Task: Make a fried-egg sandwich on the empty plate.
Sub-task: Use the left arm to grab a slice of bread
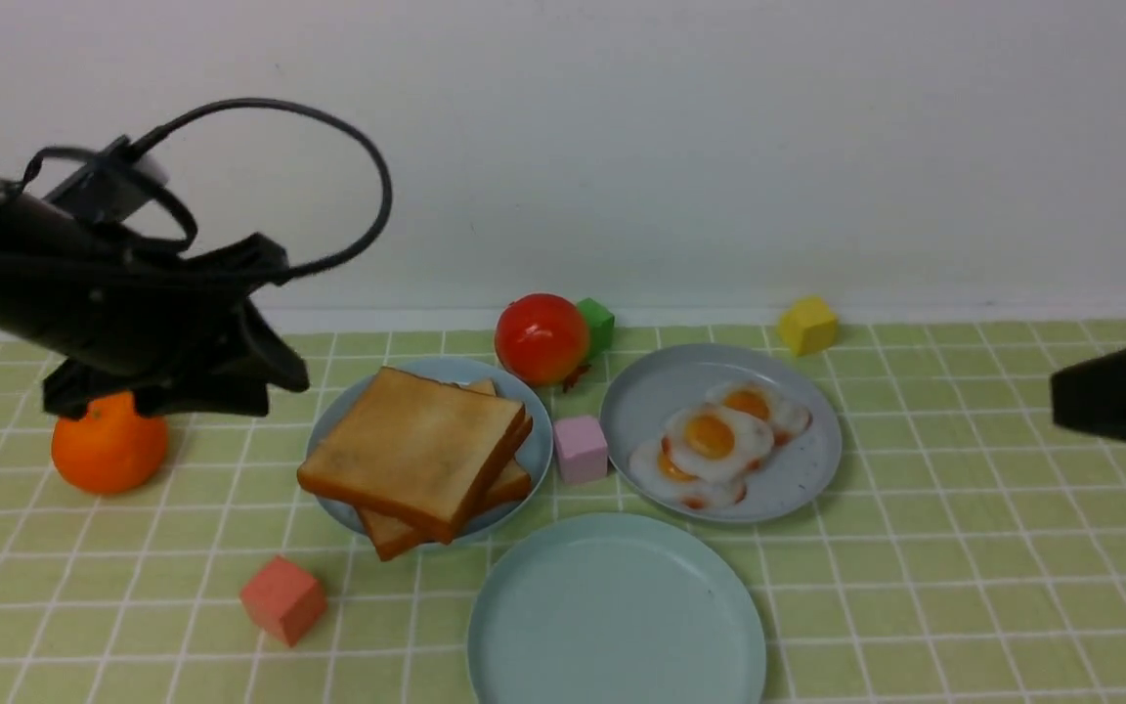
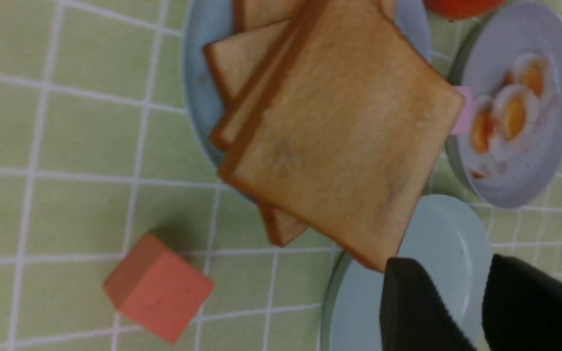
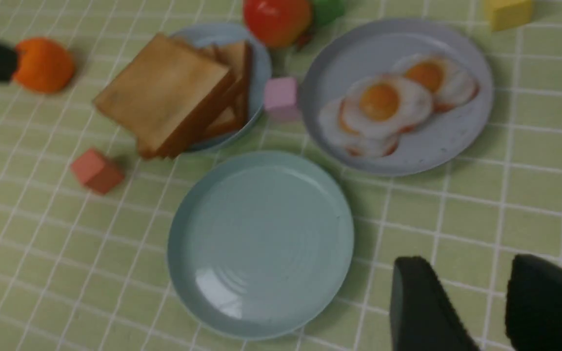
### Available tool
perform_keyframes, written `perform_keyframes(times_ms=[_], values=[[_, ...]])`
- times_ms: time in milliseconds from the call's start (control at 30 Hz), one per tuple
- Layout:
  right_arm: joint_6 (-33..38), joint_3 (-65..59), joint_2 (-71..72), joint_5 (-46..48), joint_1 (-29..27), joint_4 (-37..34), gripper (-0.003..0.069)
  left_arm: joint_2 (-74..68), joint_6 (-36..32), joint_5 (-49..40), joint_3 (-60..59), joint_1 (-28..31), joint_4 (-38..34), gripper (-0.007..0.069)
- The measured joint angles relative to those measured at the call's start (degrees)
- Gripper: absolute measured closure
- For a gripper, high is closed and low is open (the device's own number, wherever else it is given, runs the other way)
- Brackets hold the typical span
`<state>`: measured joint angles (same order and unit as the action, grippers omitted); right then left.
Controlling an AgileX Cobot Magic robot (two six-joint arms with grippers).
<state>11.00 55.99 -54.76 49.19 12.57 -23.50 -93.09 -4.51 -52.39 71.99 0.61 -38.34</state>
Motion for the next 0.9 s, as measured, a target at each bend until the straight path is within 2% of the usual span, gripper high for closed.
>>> perform_keyframes(times_ms=[100,300,400,600,900], values=[[2.73,0.0,-0.12,0.86,0.84,-0.37,0.0316,-7.41,-6.31,-3.76,5.97,1.6,-1.87,0.0383],[5.1,0.0,-0.12,1.3,1.13,-1.21,0.0286,-19.52,-15.85,-5.19,14.99,0.75,2.83,0.0361],[5.43,0.0,-0.12,1.78,1.13,-1.33,0.0289,-21.95,-17.94,-3.72,16.19,-1.05,5.49,0.0361],[5.43,0.0,-0.12,2.38,1.13,-1.65,0.0305,-22.66,-19.2,-2.68,16.52,-2.38,5.59,0.0361],[5.43,0.0,-0.12,3.27,1.13,-1.65,0.0354,-24.86,-20.17,-2.93,16.68,-2.38,4.6,0.0436]])
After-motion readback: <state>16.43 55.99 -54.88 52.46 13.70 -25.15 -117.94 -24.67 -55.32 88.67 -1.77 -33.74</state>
